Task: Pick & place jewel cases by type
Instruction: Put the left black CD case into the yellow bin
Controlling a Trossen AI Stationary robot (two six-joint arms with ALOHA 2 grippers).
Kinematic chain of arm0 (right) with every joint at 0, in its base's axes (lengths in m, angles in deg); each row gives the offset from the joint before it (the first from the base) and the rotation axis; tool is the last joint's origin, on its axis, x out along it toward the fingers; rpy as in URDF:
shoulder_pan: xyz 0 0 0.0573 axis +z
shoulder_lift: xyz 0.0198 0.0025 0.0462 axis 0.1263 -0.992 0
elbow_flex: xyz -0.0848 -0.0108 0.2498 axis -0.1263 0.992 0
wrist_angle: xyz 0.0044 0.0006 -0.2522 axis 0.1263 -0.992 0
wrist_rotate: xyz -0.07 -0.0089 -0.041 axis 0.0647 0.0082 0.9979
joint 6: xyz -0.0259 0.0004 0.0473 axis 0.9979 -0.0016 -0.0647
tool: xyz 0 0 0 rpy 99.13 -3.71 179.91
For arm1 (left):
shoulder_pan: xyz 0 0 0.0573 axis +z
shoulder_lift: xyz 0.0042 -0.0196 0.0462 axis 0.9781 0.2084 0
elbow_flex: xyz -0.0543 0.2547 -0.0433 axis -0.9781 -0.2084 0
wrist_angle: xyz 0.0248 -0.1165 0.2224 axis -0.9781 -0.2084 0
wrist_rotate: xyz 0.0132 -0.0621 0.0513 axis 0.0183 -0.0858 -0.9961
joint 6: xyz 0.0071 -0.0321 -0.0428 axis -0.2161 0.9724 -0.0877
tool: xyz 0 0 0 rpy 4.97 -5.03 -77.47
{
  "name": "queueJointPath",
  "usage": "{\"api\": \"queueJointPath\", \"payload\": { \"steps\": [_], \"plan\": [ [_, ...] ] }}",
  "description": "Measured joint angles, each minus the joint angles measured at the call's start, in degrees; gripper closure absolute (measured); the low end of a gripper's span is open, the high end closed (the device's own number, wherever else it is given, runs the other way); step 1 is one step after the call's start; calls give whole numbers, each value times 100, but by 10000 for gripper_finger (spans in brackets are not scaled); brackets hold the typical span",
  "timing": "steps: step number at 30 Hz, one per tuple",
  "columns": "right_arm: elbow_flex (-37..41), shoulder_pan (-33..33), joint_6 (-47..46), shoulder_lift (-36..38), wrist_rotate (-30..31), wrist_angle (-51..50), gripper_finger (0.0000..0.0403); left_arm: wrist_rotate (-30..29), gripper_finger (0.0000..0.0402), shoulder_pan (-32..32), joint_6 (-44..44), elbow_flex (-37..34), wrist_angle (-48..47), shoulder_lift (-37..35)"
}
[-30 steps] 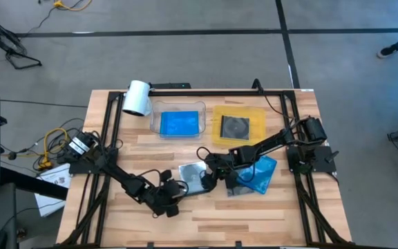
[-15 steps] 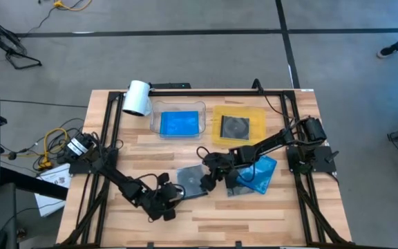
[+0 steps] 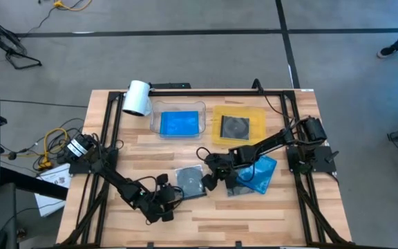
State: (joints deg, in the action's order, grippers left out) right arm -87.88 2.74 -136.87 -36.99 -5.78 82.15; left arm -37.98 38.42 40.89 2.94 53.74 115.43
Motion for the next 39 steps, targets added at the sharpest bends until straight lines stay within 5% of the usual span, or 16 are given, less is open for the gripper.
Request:
{"api": "queueJointPath", "payload": {
  "steps": [14, 19, 26, 31, 39],
  "plan": [
    [0, 4, 152, 0, 124, 107, 154, -347, 230, 2, -822, -6, -727, -1046],
    [4, 115, -12, 0, 124, 280, 154, 291, 230, 269, -542, -9, -1880, -997],
    [4, 311, -461, 0, 126, 365, 154, 959, 230, 649, -1382, -4, -1954, -986],
    [7, 463, -384, 0, 253, -41, 154, 1566, 230, 1046, -1914, -166, -1525, -1029],
    [-17, 577, 1236, 24, 495, -514, 154, 2442, 230, 1614, -2303, -615, -460, -1022]
  ]
}}
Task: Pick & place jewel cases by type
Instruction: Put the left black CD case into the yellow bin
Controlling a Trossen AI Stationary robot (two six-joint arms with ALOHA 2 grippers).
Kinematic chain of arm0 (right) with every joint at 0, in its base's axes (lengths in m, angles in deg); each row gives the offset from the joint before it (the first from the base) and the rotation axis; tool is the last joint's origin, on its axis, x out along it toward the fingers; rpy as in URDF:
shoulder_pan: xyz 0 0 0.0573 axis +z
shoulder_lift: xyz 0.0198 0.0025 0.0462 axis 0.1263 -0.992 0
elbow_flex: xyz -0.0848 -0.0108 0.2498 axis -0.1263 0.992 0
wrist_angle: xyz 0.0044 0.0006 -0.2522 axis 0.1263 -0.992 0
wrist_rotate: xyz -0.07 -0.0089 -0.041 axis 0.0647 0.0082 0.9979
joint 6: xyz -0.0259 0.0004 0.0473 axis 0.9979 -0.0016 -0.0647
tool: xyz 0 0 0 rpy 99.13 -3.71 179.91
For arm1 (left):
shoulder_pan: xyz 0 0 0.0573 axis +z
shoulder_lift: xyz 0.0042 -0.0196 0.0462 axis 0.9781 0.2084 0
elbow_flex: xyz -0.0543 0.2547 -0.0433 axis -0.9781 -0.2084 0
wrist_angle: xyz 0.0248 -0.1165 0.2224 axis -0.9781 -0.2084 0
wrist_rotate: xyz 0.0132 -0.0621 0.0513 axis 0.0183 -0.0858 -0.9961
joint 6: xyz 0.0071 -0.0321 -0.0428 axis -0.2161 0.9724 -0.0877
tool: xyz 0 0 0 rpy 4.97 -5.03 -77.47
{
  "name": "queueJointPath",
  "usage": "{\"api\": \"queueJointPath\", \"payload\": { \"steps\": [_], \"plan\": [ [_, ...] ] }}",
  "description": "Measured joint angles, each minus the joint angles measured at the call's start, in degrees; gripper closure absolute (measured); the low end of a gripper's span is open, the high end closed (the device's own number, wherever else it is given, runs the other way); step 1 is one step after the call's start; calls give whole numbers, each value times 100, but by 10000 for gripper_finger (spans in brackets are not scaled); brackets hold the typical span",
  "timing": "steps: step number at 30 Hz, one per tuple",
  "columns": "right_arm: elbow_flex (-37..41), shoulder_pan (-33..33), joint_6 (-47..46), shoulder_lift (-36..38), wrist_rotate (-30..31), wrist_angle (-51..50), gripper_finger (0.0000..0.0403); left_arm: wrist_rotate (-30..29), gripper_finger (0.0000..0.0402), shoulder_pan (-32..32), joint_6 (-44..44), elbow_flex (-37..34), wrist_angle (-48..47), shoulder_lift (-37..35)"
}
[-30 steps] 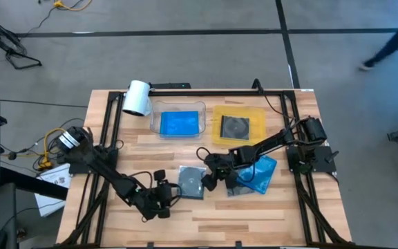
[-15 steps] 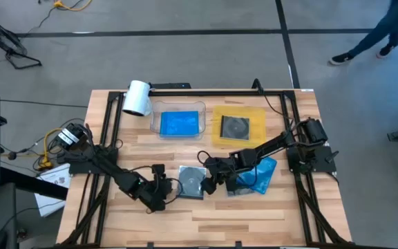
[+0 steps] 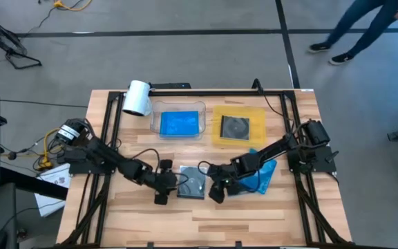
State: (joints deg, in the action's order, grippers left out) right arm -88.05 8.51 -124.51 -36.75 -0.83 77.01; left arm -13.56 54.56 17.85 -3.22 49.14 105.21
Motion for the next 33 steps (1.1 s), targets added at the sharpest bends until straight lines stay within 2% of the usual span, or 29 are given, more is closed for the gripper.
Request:
{"api": "queueJointPath", "payload": {
  "steps": [6, 8, 11, 33],
  "plan": [
    [0, 24, 1122, 0, 474, -262, 154, 176, 230, 115, 132, -290, 472, 2],
    [2, 38, 1051, 4, 644, -332, 154, 165, 230, 115, 214, -374, 637, 4],
    [13, -58, 630, 2, 439, -206, 154, 146, 230, 113, 272, -501, 948, 9],
    [35, -68, 931, -42, 745, 281, 154, 13, 230, 121, 72, -589, 1536, 37]
  ]
}}
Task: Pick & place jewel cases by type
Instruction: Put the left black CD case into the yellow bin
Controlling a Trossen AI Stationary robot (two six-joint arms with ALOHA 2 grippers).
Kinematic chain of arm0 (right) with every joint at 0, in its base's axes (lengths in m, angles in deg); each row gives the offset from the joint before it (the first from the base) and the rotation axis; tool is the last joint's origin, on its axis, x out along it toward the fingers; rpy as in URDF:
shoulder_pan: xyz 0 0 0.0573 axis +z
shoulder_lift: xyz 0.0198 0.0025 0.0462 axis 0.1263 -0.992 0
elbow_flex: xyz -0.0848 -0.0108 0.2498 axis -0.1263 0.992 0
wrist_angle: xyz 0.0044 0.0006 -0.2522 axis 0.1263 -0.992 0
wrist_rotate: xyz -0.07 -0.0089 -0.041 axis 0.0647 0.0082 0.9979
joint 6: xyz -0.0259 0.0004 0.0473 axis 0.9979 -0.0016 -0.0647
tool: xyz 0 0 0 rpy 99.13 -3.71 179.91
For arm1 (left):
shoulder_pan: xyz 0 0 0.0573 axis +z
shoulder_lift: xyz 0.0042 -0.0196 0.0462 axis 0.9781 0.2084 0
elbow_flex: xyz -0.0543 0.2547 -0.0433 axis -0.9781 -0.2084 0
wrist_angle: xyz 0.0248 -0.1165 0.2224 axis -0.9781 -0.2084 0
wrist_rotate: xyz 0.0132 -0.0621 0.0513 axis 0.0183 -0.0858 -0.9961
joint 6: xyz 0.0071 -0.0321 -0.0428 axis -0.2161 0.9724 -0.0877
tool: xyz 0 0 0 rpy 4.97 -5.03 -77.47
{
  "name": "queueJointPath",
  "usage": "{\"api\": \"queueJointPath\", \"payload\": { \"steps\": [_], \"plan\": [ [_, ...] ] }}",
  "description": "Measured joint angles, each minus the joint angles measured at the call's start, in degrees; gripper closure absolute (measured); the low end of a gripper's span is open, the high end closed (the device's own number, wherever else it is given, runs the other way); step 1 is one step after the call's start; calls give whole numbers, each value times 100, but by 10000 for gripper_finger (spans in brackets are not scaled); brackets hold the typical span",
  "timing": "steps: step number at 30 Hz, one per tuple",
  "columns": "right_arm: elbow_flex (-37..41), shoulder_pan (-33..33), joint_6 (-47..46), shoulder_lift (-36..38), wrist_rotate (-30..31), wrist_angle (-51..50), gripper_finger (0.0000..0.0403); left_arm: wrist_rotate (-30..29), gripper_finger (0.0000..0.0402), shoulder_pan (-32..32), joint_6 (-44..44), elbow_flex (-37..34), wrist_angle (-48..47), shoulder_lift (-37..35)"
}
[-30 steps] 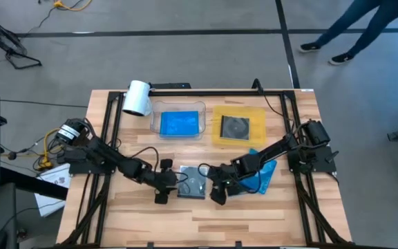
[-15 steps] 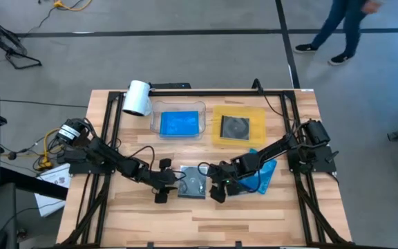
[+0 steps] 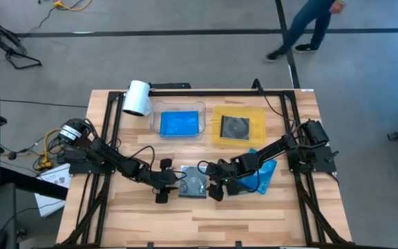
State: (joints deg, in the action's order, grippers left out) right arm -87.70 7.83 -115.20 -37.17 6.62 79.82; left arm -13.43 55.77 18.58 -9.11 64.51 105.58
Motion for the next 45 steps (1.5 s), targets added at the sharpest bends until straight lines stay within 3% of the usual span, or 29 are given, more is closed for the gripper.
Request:
{"api": "queueJointPath", "payload": {
  "steps": [10, 40, 45],
  "plan": [
    [-34, 23, 90, -336, 57, 129, 154, -163, 230, 0, -97, -8, 217, 11],
    [-9, 63, 389, -319, 148, 236, 154, -331, 230, -19, -248, -26, 492, 9],
    [-11, 107, 400, -319, 270, 187, 154, -648, 230, -197, -278, -26, 575, 5]
  ]
}}
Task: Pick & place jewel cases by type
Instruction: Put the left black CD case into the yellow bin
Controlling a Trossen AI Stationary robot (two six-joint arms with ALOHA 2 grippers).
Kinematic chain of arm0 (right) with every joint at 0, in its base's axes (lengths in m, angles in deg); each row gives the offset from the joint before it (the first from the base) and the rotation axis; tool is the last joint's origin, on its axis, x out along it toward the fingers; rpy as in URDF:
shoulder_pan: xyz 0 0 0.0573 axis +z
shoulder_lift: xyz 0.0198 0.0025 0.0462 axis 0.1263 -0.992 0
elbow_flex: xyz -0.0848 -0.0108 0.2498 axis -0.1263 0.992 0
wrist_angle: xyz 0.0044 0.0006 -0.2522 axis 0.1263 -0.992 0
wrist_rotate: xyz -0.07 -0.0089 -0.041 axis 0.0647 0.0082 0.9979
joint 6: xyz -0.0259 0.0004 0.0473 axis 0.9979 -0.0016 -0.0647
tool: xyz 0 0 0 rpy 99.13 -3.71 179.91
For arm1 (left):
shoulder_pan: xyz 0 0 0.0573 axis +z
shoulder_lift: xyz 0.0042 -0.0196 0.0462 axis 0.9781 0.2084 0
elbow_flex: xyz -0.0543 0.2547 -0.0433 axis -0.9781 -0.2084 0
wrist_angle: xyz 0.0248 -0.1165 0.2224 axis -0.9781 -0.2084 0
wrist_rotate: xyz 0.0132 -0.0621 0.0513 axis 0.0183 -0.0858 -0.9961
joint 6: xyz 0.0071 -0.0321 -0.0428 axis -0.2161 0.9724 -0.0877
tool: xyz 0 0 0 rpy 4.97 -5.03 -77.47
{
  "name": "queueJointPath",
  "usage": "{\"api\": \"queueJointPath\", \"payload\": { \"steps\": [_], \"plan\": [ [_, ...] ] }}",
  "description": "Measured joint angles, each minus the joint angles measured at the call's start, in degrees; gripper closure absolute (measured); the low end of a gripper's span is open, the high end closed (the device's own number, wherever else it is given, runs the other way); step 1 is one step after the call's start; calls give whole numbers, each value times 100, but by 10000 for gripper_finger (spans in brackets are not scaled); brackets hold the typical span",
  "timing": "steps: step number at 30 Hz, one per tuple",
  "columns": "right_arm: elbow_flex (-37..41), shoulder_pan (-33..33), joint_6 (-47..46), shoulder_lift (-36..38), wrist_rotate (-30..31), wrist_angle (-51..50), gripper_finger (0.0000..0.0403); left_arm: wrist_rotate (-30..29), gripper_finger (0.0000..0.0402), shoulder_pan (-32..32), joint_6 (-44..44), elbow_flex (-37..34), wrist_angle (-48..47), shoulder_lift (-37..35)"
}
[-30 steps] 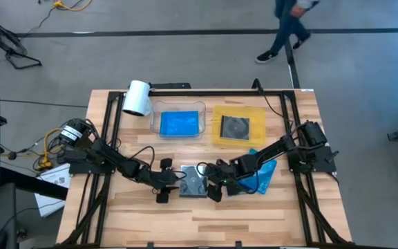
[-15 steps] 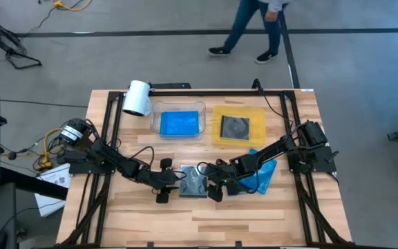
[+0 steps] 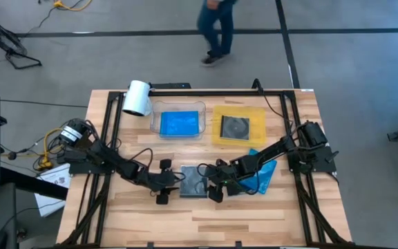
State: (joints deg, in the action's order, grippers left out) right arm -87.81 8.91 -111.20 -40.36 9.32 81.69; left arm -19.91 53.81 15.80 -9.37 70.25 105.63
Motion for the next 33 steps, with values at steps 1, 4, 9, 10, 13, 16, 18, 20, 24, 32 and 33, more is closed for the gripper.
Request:
{"api": "queueJointPath", "payload": {
  "steps": [1, 4, 9, 10, 13, 16, 18, 20, 24, 32, 33],
  "plan": [
    [0, 0, 0, 0, -3, -3, 154, -66, 230, -34, -2, 0, 17, -3],
    [0, 32, 14, 0, 1, -8, 154, -187, 230, -117, -4, 3, 36, -10],
    [0, 46, 39, 0, 17, -18, 154, -451, 230, -243, -65, 9, 141, -16],
    [0, 46, 39, 0, 17, -20, 154, -499, 230, -263, -70, 11, 157, -18],
    [0, 46, 43, 0, 17, -22, 154, -625, 230, -329, -95, 14, 182, -20],
    [0, 46, 55, 0, 10, -22, 154, -872, 230, -431, -203, 22, 225, -21],
    [0, 46, 92, -2, -4, -22, 154, -1132, 230, -530, -343, 33, 266, -22],
    [0, 46, 123, 0, -31, -24, 154, -1429, 230, -645, -505, 47, 320, -27],
    [0, 46, 131, 0, -45, -22, 154, -1881, 230, -815, -777, 61, 356, -31],
    [7, 41, 186, -2, -185, 121, 154, -1947, 230, -786, -907, 58, 28, -29],
    [9, 37, 192, -4, -205, 155, 154, -1935, 230, -784, -911, 54, 3, -27]
  ]
}}
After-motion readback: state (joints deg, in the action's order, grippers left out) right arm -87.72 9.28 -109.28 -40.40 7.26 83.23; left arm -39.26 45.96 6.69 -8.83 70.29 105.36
